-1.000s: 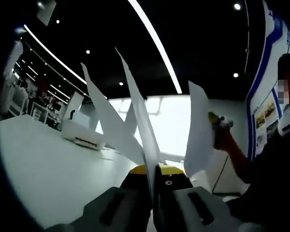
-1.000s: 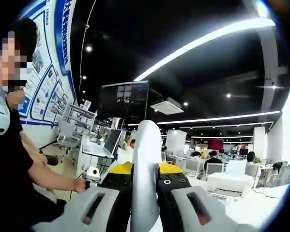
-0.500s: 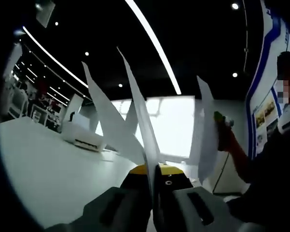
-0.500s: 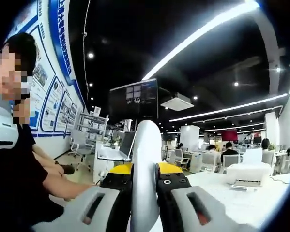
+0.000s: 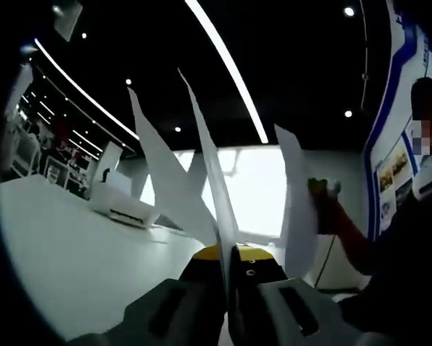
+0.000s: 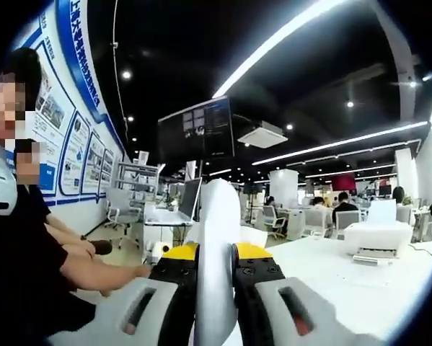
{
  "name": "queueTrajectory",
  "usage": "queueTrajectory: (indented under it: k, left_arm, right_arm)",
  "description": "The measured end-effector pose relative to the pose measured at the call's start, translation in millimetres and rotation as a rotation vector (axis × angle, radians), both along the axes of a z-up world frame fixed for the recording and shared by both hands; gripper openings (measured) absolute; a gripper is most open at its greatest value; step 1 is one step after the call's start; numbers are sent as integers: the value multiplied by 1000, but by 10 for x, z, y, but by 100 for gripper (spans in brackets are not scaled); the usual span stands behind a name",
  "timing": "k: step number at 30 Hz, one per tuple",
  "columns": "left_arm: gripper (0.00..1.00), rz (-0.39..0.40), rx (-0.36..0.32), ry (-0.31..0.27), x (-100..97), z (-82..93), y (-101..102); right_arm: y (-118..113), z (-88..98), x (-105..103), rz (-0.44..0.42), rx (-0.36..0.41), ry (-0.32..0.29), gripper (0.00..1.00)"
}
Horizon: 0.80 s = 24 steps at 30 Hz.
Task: Organize the stack of printing papers by aligning and flattening the scattered papers on the table
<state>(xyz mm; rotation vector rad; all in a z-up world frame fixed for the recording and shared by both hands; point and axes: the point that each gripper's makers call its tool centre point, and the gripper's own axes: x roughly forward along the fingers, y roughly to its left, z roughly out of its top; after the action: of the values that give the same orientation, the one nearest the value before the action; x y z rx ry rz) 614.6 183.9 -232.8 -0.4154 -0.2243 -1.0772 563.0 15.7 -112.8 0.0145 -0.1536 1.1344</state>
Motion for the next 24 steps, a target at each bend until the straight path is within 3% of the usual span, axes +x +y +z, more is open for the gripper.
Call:
queueTrajectory:
  k: [4,13,24]
  left_arm:
    - [6,-1,-1,-1,2,1,3]
    - [6,-10,-11,3,-8,13,11]
    - [6,-24,-29,25,-5,17,11]
  right_arm:
    - [63,-91,115,-5,3,32,13]
    - [159,-156,231,-35,-10,35,13]
    - [252,-285,639,-68,-49,60,12]
